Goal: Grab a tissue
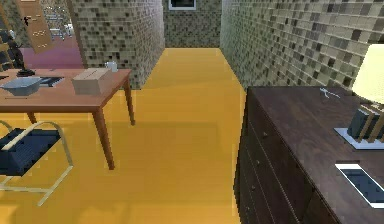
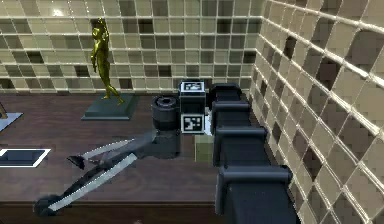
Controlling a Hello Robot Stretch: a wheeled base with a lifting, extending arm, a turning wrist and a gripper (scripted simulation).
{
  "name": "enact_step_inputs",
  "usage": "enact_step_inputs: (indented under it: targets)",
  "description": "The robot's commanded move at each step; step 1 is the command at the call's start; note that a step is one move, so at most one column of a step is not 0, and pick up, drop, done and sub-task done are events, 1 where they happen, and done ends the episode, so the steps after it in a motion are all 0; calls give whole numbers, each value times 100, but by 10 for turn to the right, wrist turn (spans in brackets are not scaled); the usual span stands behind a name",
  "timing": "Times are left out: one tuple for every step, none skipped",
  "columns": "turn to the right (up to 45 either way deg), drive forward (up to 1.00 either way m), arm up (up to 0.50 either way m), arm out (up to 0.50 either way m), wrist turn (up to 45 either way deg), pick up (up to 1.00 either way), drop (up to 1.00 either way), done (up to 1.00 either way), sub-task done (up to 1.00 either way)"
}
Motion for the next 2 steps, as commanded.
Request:
enact_step_inputs:
  targets:
    - [0,0,0,0,450,0,0,0,0]
    - [0,0,0,0,450,0,0,0,0]
